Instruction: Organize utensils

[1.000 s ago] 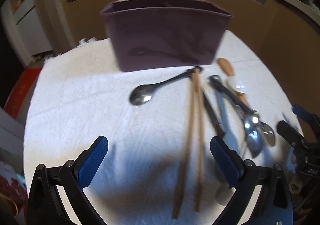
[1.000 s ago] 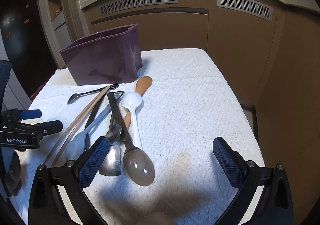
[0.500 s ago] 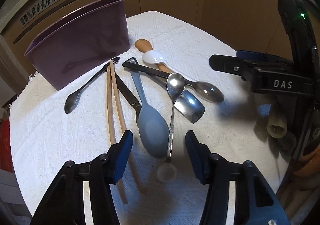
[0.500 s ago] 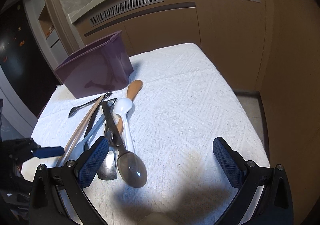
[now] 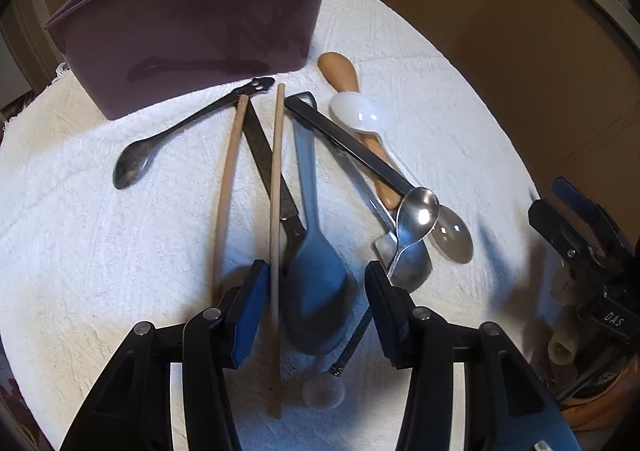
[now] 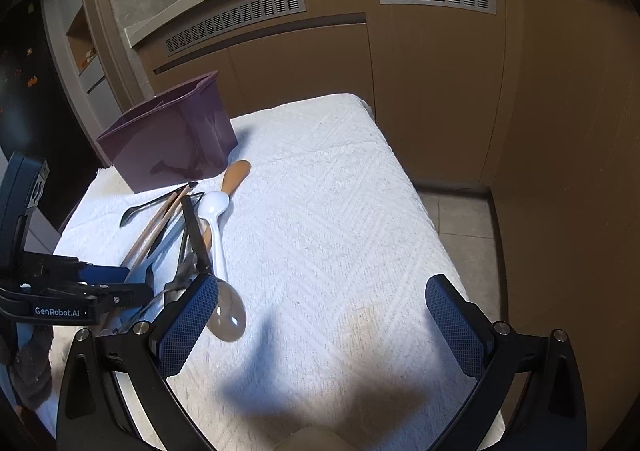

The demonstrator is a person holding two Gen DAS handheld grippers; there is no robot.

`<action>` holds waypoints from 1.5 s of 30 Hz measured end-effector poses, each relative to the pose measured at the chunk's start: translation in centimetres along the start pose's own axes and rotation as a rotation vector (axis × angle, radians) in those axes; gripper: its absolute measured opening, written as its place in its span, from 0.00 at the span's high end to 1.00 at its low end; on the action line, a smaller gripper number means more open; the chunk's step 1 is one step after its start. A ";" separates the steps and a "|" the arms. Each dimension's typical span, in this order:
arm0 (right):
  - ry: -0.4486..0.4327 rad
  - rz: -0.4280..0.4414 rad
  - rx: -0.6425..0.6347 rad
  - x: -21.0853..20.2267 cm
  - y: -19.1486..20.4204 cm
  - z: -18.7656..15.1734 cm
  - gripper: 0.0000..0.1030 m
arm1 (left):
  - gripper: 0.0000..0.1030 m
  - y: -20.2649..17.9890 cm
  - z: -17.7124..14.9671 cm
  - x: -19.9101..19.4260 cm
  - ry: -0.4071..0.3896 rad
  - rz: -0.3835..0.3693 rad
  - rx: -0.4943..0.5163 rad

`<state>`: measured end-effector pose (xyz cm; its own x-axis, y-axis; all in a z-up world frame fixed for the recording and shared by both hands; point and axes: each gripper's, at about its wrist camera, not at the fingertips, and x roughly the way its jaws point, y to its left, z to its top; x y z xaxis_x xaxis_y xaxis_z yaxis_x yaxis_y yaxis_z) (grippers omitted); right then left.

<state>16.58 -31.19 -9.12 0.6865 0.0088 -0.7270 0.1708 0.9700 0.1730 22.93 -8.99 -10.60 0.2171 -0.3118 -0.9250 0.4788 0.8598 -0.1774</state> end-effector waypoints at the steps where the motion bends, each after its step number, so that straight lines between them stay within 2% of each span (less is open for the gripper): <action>1: 0.001 0.001 0.002 0.0 -0.1 0.0 0.00 | 0.56 -0.2 0.0 0.1 0.002 0.015 0.008; 5: 0.003 0.004 0.002 -0.1 0.0 -0.1 0.00 | 0.56 -1.7 0.1 1.3 -0.014 0.101 0.075; 8: 0.002 0.001 -0.014 -0.4 0.4 -0.2 0.00 | 0.64 -1.4 0.2 1.1 -0.058 0.120 0.047; 10: -0.006 -0.004 -0.028 -0.9 0.6 -0.3 0.00 | 0.64 -0.4 0.1 -0.3 -0.125 0.080 0.012; 12: -0.018 -0.016 -0.040 -1.5 0.7 -0.4 0.00 | 0.63 0.1 0.0 -1.5 -0.150 0.016 0.011; 15: -0.015 -0.020 -0.034 -1.5 0.5 -0.5 0.00 | 0.56 -0.1 0.2 -1.5 -0.138 0.000 0.027; 20: -0.002 0.005 -0.044 -1.6 1.2 -0.9 0.00 | 0.56 0.4 0.4 -0.3 -0.076 -0.035 -0.012; 21: -0.006 0.004 -0.059 -1.8 1.5 -1.0 0.00 | 0.56 -0.3 -0.8 -0.9 -0.083 -0.039 -0.016; 24: -0.022 -0.015 -0.090 -2.3 1.7 -1.3 0.00 | 0.56 -0.9 -0.7 -2.0 -0.109 -0.058 0.000; 28: -0.011 -0.021 -0.068 -2.0 0.9 -1.3 0.00 | 0.56 -1.5 0.0 -0.7 -0.074 0.006 0.028; 32: 0.013 -0.007 -0.058 -1.5 0.6 -1.5 0.00 | 0.56 -0.8 0.5 0.4 -0.055 -0.004 0.006; 35: 0.015 -0.016 -0.081 -1.5 1.0 -1.5 0.00 | 0.59 -1.2 0.8 0.6 -0.038 0.028 0.013; 36: 0.016 -0.016 -0.084 -1.5 1.1 -1.5 0.00 | 0.70 -1.4 1.0 0.9 -0.046 0.061 0.022; 41: 0.012 -0.022 -0.125 -2.0 2.3 -1.1 0.00 | 0.70 -0.6 0.2 -0.3 -0.086 0.070 -0.008; 45: 0.023 -0.010 -0.190 -2.2 4.0 -0.5 0.00 | 0.70 0.4 -1.2 -3.3 -0.168 0.089 -0.036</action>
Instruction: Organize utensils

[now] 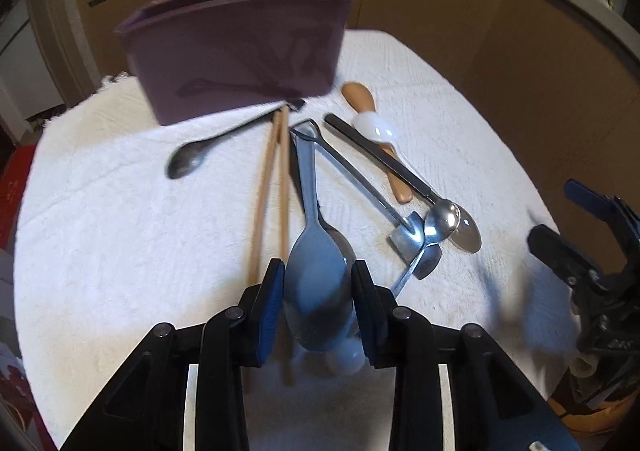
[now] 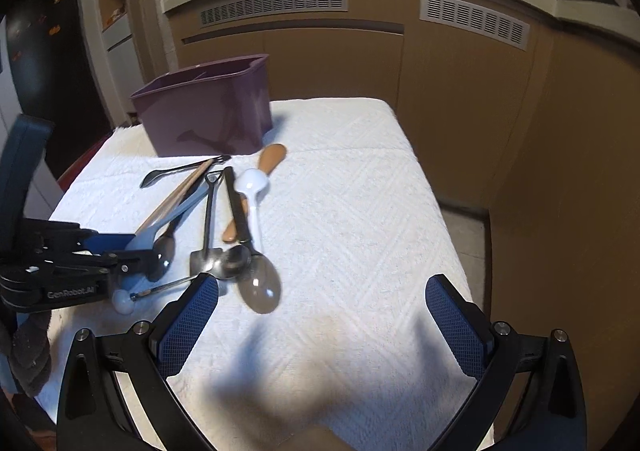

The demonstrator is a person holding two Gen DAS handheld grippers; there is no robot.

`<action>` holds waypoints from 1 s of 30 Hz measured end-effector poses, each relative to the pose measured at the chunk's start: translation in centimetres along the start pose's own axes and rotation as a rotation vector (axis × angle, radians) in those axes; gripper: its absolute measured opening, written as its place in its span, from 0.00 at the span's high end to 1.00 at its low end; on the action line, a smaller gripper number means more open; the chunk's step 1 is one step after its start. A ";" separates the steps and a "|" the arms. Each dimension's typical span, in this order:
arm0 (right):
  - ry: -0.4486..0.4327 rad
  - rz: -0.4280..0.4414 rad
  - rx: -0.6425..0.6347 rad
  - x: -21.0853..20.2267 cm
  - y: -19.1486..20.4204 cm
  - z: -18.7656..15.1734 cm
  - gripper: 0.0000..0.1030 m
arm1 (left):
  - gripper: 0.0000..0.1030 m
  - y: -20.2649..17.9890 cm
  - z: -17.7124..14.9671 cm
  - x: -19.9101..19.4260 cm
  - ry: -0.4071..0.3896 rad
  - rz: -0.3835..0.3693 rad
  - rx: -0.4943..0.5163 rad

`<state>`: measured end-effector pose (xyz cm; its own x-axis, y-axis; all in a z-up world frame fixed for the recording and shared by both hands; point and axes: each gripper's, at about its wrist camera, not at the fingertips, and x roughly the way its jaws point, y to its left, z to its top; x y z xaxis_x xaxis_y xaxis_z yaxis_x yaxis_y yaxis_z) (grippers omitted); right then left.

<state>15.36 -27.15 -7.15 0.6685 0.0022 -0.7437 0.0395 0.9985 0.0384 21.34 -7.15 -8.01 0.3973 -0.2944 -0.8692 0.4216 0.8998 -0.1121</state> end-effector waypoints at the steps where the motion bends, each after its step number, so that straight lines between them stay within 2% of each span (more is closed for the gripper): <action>1: 0.005 0.006 -0.015 0.0 0.4 0.3 0.00 | 0.70 0.5 -0.3 -0.8 -0.024 0.012 -0.007; 4: 0.045 0.063 -0.065 0.8 1.9 1.7 0.01 | 0.70 2.4 -1.5 -2.9 -0.078 0.051 -0.055; 5: 0.063 0.085 -0.083 1.2 2.5 2.4 0.04 | 0.70 3.0 -1.9 -3.4 -0.088 0.062 -0.071; 7: 0.107 0.119 -0.124 2.3 3.6 3.5 0.19 | 0.70 4.6 -3.0 -4.2 -0.095 0.069 -0.116; 9: 0.169 0.150 -0.177 3.7 5.0 4.3 0.39 | 0.70 5.8 -4.7 -4.7 -0.092 0.072 -0.157; 12: 0.235 0.218 -0.221 4.7 6.8 4.4 0.53 | 0.70 7.6 -6.6 -5.2 -0.085 0.058 -0.208; 15: 0.270 0.220 -0.297 5.5 8.9 3.6 0.67 | 0.70 8.7 -8.3 -6.4 -0.084 0.034 -0.244; 20: 0.293 0.184 -0.339 6.8 10.3 3.4 0.69 | 0.70 9.4 -8.8 -6.5 -0.098 0.006 -0.268; 25: 0.248 0.130 -0.344 8.3 10.5 5.2 0.79 | 0.70 9.3 -8.7 -6.6 -0.110 -0.002 -0.262; 30: 0.234 0.175 -0.342 10.2 11.6 7.8 0.80 | 0.70 8.8 -8.1 -6.5 -0.122 -0.022 -0.252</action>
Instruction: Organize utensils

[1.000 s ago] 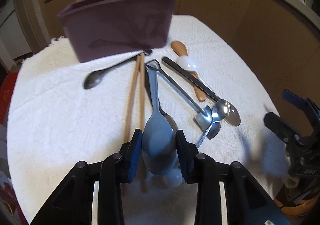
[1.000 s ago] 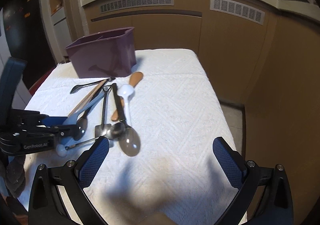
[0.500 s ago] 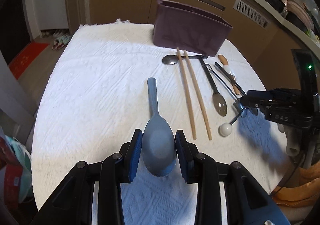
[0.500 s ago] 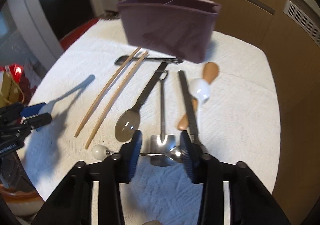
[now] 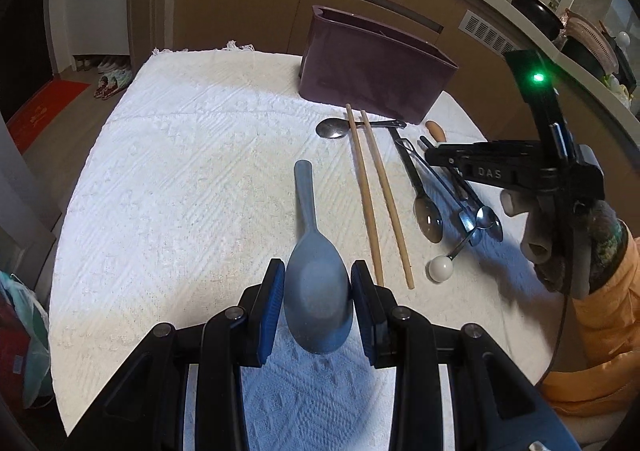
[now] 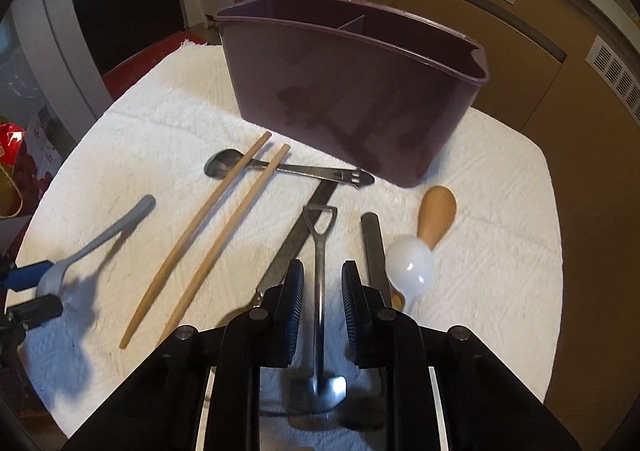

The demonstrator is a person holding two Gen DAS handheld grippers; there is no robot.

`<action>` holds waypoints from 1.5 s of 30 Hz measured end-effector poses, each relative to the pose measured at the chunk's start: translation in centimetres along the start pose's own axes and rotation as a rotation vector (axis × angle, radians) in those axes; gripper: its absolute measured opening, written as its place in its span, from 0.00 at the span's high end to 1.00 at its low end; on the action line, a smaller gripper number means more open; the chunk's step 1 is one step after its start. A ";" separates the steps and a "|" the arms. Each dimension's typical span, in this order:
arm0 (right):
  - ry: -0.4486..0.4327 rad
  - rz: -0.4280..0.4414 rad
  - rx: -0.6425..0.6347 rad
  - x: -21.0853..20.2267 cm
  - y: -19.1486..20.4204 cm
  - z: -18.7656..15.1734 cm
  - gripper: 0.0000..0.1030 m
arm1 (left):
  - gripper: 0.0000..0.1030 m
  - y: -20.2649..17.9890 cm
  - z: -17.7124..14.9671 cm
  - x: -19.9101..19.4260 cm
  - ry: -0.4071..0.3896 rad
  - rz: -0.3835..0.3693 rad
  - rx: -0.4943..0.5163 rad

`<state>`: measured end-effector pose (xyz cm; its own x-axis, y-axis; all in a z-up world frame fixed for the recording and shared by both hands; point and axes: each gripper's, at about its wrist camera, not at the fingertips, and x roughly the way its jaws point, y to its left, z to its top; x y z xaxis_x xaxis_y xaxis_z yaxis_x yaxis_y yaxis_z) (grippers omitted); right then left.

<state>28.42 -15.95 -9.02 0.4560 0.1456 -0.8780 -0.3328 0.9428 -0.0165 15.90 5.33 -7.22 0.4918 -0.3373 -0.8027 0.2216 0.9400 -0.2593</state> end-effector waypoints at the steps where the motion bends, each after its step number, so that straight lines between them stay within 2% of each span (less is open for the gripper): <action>1: 0.006 0.008 0.001 0.4 0.0 0.4 0.80 | 0.70 -0.1 0.1 0.1 0.001 -0.001 0.000; 3: 0.035 0.007 0.017 1.2 -0.2 0.8 0.80 | 0.70 -0.1 0.1 0.3 0.008 -0.003 -0.003; 5: 0.056 0.053 0.038 0.9 -0.6 0.3 0.79 | 0.70 0.0 0.1 0.7 0.021 -0.007 -0.007; 10: 0.092 0.091 0.029 -0.4 -0.4 -3.8 0.78 | 0.70 -0.2 0.3 2.5 0.054 -0.017 -0.006; 11: 0.093 0.085 0.024 -0.6 -0.2 -4.8 0.75 | 0.70 -0.4 0.3 2.7 0.060 -0.022 -0.003; 13: 0.068 0.056 0.011 -1.1 0.1 -5.9 0.63 | 0.70 -0.9 0.4 3.1 0.070 -0.029 0.006; 14: 0.071 0.050 0.013 -1.3 0.1 -6.3 0.45 | 0.70 -1.1 0.3 3.2 0.074 -0.031 0.010; 15: 0.077 0.056 0.025 -1.3 0.0 -6.8 0.36 | 0.70 -1.2 0.3 3.2 0.077 -0.032 0.015; 18: 0.074 0.040 0.037 -0.9 -0.4 -7.9 0.36 | 0.70 -1.5 0.0 3.3 0.086 -0.030 0.018; 23: 0.066 0.041 0.038 -1.4 -0.2 -7.9 0.39 | 0.70 -1.6 0.0 3.6 0.106 -0.026 0.014; 25: 0.049 0.036 0.037 -1.4 -0.2 -6.9 0.46 | 0.70 -1.6 0.2 3.8 0.114 -0.028 0.005; 27: 0.028 0.023 0.014 -1.1 0.0 -5.4 0.59 | 0.70 -1.4 0.4 4.1 0.125 -0.026 -0.009; 28: 0.028 0.018 0.008 -0.6 0.1 -4.7 0.61 | 0.70 -1.3 0.5 4.2 0.130 -0.027 -0.016; 30: 0.039 0.009 0.007 0.8 0.1 -3.1 0.73 | 0.70 -1.3 0.5 4.2 0.134 -0.029 -0.025; 32: 0.063 0.014 0.016 2.0 -0.2 -2.2 0.76 | 0.70 -1.2 0.6 4.0 0.141 -0.029 -0.030; 35: 0.064 0.008 0.015 2.0 -0.2 -1.6 0.94 | 0.70 -1.2 0.6 3.8 0.152 -0.034 -0.024; 39: 0.028 0.036 0.020 0.4 -0.2 -2.2 0.94 | 0.69 -1.1 1.4 3.1 0.152 -0.056 -0.018; 43: -0.035 0.073 0.046 -2.4 -0.8 -3.1 0.95 | 0.59 -1.5 2.7 2.8 0.185 -0.151 -0.001; 45: -0.061 0.080 0.038 -3.7 -1.0 -3.4 0.95 | 0.59 -1.9 3.5 3.2 0.186 -0.096 0.011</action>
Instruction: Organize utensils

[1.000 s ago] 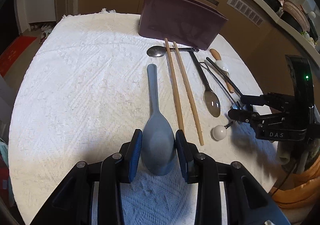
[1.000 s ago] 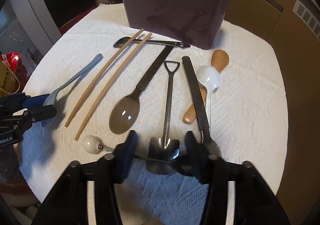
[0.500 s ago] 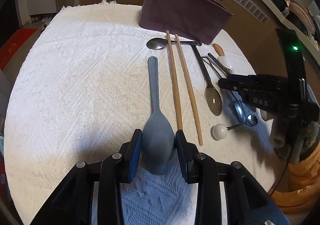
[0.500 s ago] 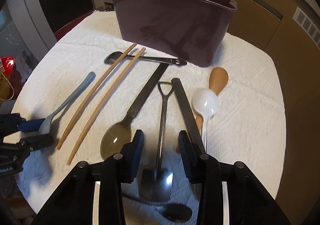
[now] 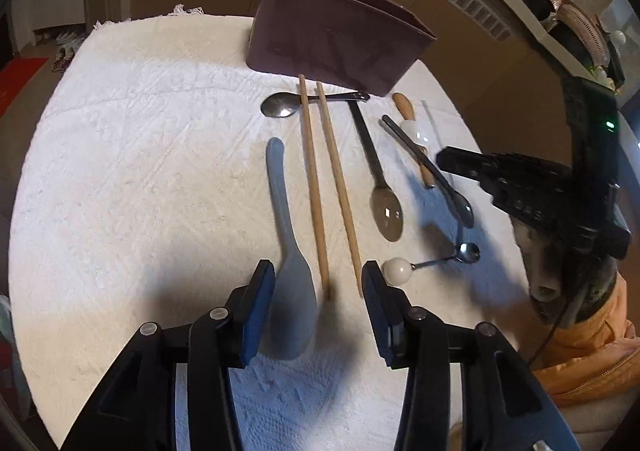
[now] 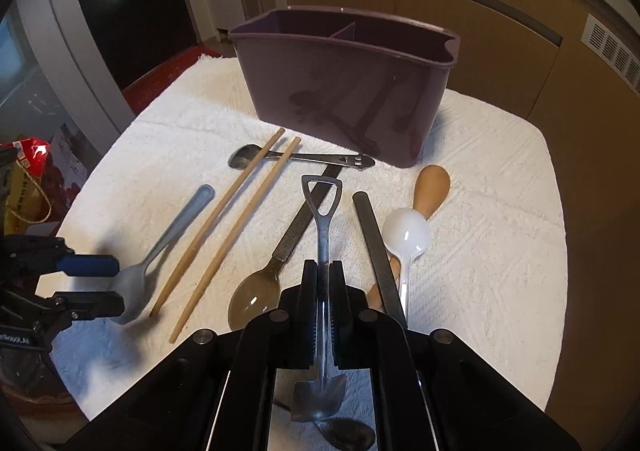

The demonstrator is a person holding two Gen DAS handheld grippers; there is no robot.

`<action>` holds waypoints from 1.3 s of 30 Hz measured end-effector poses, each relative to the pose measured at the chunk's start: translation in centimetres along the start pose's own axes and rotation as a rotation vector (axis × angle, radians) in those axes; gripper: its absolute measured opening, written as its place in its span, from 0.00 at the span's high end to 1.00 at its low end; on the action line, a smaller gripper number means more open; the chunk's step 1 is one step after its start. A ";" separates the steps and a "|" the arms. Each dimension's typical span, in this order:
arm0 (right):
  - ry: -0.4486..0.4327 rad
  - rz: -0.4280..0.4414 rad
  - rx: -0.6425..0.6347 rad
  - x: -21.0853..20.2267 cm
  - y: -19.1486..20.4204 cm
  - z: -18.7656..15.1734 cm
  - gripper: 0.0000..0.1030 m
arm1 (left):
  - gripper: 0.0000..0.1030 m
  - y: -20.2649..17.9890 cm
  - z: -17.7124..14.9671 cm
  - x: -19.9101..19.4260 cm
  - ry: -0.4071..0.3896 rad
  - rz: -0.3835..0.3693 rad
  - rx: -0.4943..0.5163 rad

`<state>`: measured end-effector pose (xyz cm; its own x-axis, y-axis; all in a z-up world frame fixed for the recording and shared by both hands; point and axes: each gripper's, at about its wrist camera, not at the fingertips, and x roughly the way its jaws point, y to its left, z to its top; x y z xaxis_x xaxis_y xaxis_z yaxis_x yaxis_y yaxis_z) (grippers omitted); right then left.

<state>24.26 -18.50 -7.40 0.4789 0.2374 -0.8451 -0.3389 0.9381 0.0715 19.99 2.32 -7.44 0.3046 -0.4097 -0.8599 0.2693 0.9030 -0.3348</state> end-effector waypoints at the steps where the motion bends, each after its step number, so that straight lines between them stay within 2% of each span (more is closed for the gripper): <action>1: -0.011 -0.001 -0.003 -0.6 0.0 -0.3 0.95 | 0.59 -0.1 0.7 0.5 0.006 0.057 0.002; 3: -0.031 0.001 -0.008 -1.3 0.0 -0.3 0.95 | 0.60 0.0 1.8 1.7 0.035 0.106 -0.006; 6: -0.064 0.006 -0.011 -2.0 0.2 -0.7 0.95 | 0.70 0.2 3.3 3.6 0.071 0.147 -0.014; 9: -0.079 0.016 0.003 -2.5 0.0 -0.9 0.95 | 0.73 0.3 4.5 5.1 0.087 0.185 -0.008; 12: -0.090 0.011 0.012 -2.7 -0.3 -1.2 0.96 | 0.91 -0.2 5.0 5.7 0.065 0.250 0.044; 14: -0.097 0.013 0.021 -3.0 -0.6 -1.5 0.96 | 0.91 -0.5 4.8 5.6 0.040 0.272 0.067; 16: -0.106 0.008 0.023 -3.5 -0.6 -1.7 0.97 | 0.91 -1.0 4.3 4.8 -0.014 0.302 0.102; 18: -0.127 0.005 0.023 -4.5 -0.6 -1.8 0.99 | 0.91 -1.8 3.8 3.1 -0.074 0.297 0.121; 24: -0.225 -0.008 0.024 -8.6 -0.1 -1.4 0.99 | 0.91 -5.8 4.0 -5.1 -0.317 0.281 0.182; 28: -0.309 -0.026 0.016 -11.9 0.4 0.5 0.99 | 0.91 -7.7 5.0 -9.7 -0.454 0.269 0.219; 33: -0.376 -0.050 0.001 -15.3 1.0 3.6 0.99 | 0.92 -8.5 7.3 -13.2 -0.542 0.257 0.235; 39: -0.427 -0.105 -0.036 -18.2 1.6 7.0 0.99 | 0.92 -9.2 10.7 -16.5 -0.633 0.295 0.262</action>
<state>20.64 -19.60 11.83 0.8014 0.2309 -0.5518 -0.2948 0.9551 -0.0285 22.27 -0.59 13.98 0.8443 -0.2231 -0.4872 0.2802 0.9588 0.0466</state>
